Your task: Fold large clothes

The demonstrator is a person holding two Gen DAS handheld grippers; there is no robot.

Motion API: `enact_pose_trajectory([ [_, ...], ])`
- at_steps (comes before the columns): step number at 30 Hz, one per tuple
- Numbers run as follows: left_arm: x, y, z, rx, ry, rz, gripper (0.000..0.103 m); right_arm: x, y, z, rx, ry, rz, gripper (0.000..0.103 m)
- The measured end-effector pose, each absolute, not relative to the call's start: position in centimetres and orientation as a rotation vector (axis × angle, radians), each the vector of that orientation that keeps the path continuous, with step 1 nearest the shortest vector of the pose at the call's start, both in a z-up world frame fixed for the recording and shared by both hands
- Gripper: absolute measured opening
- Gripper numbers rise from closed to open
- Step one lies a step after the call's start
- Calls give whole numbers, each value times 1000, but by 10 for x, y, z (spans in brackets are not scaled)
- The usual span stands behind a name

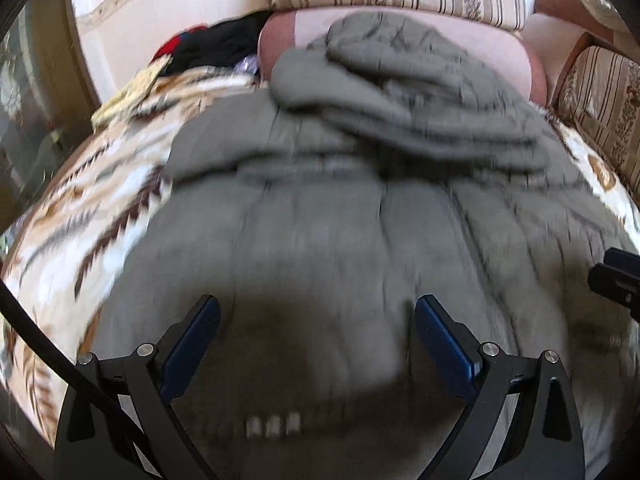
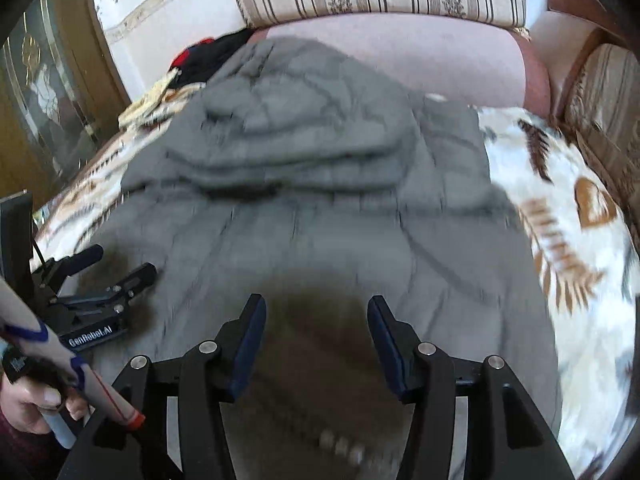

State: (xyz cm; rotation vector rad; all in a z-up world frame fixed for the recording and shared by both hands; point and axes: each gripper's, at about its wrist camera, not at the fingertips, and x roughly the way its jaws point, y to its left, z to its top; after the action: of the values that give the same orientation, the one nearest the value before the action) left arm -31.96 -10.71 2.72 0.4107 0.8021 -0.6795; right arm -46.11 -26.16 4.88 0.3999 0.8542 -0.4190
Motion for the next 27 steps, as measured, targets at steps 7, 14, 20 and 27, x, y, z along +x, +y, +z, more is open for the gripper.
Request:
enact_pose_trajectory([
  [7,-343,-79,21,425,799,-648,98,-498,-220,25,355,915,-440,61],
  [14,-363,-53,23,405,796,-634,98,-531,-201,33,365,855,-431,63],
  [20,-370,-38,29,370,781,-646,98,-550,-197,33,387,816,-420,63],
  [27,-368,-28,24,343,761,-646,98,-549,-206,27,434,812,-416,64],
])
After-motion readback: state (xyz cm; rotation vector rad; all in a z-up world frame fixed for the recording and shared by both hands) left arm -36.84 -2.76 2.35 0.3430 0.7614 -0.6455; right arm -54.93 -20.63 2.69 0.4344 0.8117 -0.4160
